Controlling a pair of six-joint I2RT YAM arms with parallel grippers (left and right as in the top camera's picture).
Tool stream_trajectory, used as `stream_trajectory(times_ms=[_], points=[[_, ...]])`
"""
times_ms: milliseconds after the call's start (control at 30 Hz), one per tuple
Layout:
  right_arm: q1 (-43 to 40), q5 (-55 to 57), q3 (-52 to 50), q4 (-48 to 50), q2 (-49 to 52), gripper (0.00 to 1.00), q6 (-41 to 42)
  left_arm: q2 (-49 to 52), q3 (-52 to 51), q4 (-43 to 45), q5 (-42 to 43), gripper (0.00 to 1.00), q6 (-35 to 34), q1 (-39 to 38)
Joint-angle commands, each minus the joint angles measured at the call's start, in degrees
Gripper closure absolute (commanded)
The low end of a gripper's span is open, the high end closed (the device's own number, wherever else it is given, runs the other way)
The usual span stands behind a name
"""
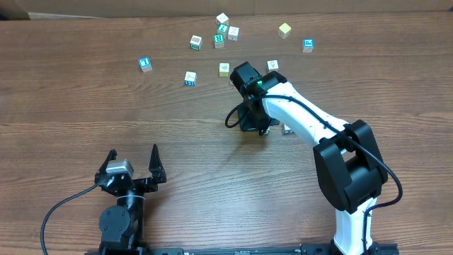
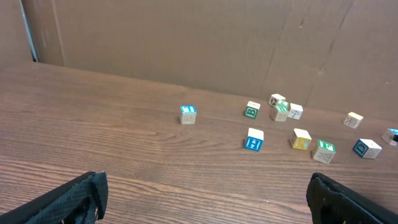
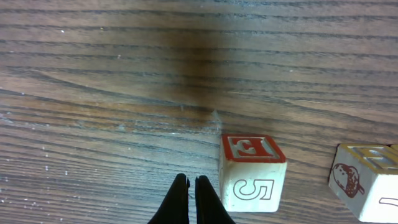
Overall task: Form a horizontal line
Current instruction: 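Open the right gripper and push the 5 block against the row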
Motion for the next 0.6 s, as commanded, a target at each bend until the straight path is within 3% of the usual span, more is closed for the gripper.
stream_trajectory(times_ms=[0,567], points=[[-0.2,1.4,-0.9,-0.2,0.7,0.96,0.1,-0.6,-0.2,0.0,-0.1,0.0,1.2,0.3],[-3.3,2.5,-2.5,-1.0,0.7,0.96,1.6,-0.6,-0.2,0.0,-0.1,0.01,1.2,0.3]])
